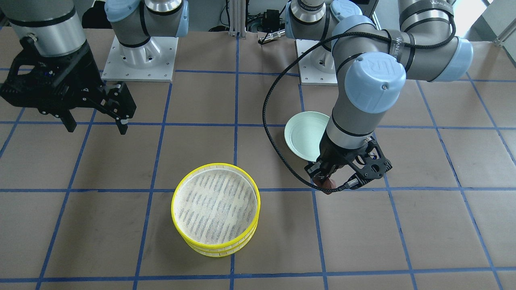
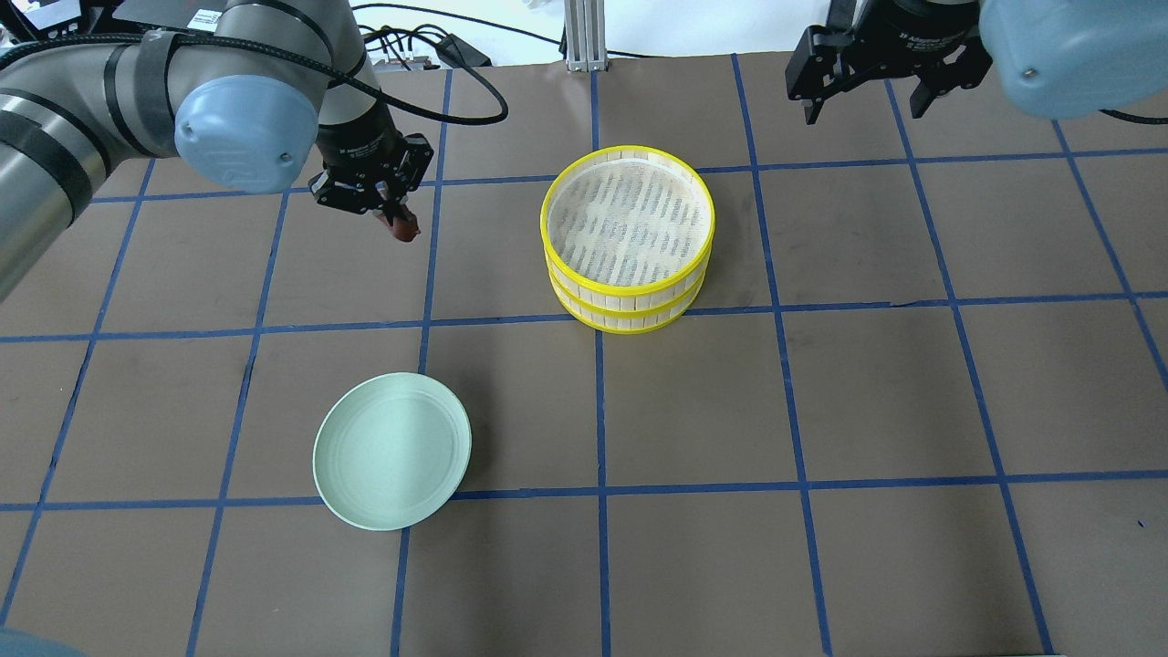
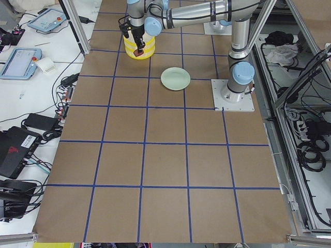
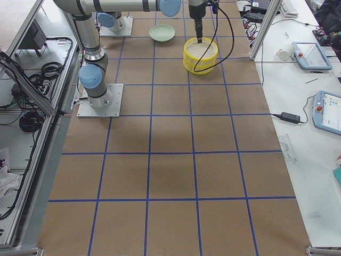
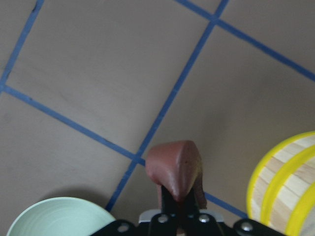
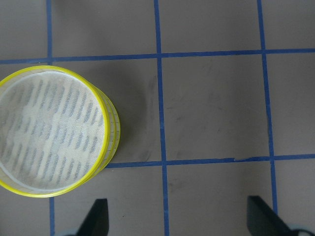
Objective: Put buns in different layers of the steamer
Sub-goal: 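Lift the brown bun with the left gripper while the right gripper withdraws, then carry the brown bun over the top steamer tier and release it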
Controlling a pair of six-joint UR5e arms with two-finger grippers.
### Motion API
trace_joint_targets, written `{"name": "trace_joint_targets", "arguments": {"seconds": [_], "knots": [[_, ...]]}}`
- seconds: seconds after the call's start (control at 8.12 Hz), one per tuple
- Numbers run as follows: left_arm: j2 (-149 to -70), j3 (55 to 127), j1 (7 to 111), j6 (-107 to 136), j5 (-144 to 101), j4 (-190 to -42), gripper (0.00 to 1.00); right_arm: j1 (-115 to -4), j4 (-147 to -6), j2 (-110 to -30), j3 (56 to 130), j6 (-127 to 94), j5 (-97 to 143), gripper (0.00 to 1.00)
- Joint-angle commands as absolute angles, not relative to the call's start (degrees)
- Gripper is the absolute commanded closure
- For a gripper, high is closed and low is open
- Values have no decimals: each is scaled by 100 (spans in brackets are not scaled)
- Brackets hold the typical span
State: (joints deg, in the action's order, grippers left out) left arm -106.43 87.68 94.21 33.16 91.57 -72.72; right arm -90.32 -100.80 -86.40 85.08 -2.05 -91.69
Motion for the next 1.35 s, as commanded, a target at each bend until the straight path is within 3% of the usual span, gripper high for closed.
{"name": "trace_joint_targets", "arguments": {"seconds": [0.0, 0.74, 0.86, 0.98, 1.11, 1.23], "knots": [[-10661, 8745, 9772, 3278, 8396, -6383, 100, -9018, -9757, -8964, 8543, -193, -8912, 0], [-11249, 8780, 10370, 3549, 7137, -5424, 100, -9035, -9264, -8851, 8560, -211, -8947, 0], [-11346, 8806, 10415, 3612, 7041, -5318, 85, -9035, -9264, -8851, 8561, -176, -8965, 0], [-11434, 8815, 10415, 3612, 6866, -5291, 78, -9035, -9264, -8851, 8561, -219, -8956, 0], [-11469, 8815, 10424, 3630, 6847, -5248, 60, -9026, -9272, -8851, 8561, -228, -8921, 0], [-11478, 8815, 10433, 3682, 6847, -5247, 18, -9026, -9264, -8851, 8561, -255, -8921, 0]]}}
